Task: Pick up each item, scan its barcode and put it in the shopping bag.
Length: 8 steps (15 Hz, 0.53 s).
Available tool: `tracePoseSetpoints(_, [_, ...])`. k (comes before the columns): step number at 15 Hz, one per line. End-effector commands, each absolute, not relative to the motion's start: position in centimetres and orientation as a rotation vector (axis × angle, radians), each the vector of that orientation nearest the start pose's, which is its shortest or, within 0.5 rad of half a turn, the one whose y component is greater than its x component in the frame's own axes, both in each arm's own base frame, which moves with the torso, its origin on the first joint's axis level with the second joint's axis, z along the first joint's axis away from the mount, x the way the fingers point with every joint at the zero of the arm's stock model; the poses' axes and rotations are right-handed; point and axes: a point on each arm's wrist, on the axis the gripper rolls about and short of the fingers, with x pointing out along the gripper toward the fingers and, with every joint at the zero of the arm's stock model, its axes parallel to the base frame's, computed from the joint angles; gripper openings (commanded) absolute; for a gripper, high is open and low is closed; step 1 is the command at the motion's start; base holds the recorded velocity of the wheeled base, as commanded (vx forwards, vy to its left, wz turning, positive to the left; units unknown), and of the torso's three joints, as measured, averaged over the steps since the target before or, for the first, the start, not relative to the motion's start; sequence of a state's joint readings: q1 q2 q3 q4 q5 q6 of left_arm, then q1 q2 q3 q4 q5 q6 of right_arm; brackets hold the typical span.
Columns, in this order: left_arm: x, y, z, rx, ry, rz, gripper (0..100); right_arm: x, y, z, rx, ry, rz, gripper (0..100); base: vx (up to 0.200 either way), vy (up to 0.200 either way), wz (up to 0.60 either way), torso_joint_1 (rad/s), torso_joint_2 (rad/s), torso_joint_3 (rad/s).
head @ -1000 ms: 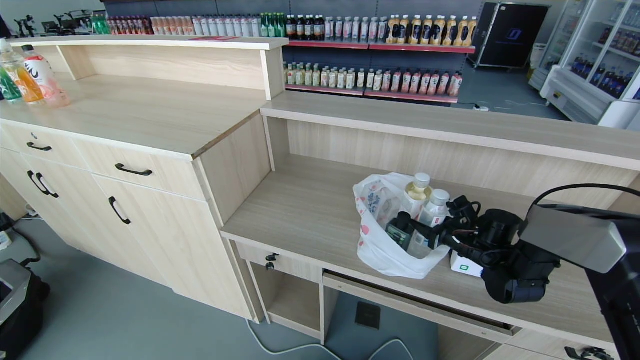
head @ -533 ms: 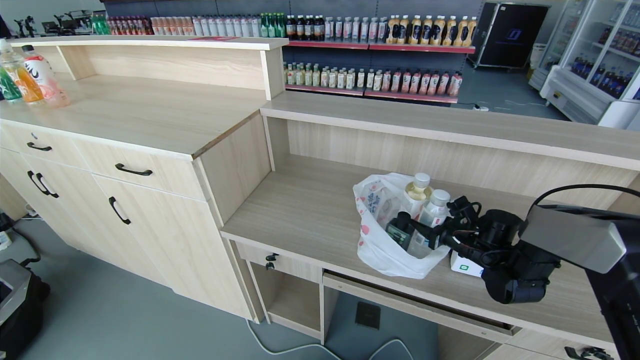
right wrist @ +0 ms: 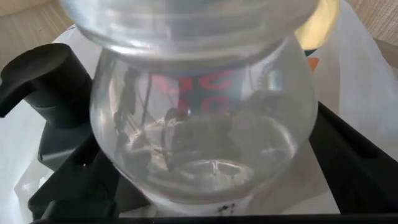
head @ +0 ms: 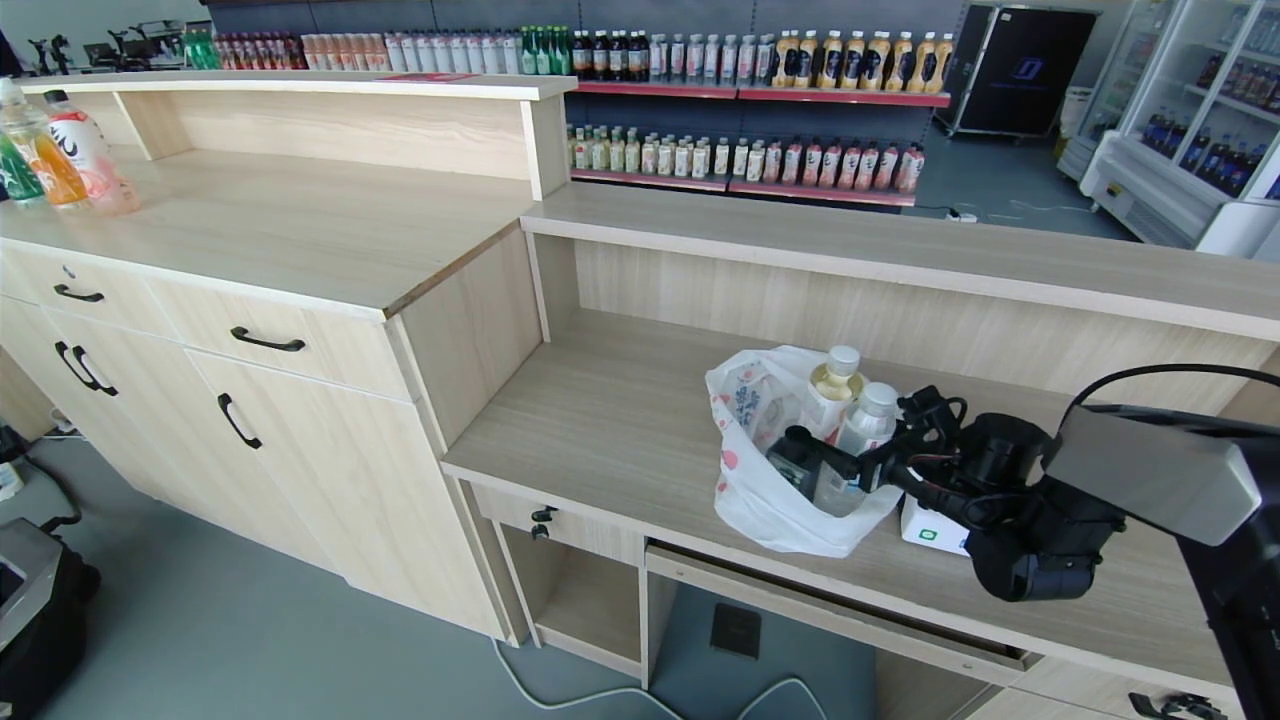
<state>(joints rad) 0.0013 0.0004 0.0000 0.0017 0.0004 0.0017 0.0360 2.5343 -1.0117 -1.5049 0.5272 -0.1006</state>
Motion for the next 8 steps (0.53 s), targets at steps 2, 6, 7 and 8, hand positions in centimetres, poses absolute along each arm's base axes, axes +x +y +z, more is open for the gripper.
tracePoseSetpoints(2, [-2.3,0.0,7.5,0.002,0.003,0.002,100,42.9,2.7,2.1,-0.092,-0.048,0.563,100,0.000,0.000,0.00,0.000,0.00,0.000])
tracePoseSetpoints(6, [-2.3,0.0,7.5,0.002,0.002,0.002,100,41.6,2.4,8.8,-0.119,-0.108,0.552,100,0.000,0.000,0.00,0.000,0.00,0.000])
tracePoseSetpoints(7, [-2.3,0.0,7.5,0.002,0.002,0.002,100,40.2,1.8,11.9,-0.125,-0.124,0.536,100,0.000,0.000,0.00,0.000,0.00,0.000])
tracePoseSetpoints(8, [-2.3,0.0,7.5,0.002,0.002,0.002,100,38.7,1.2,13.9,-0.141,-0.131,0.519,100,0.000,0.000,0.00,0.000,0.00,0.000])
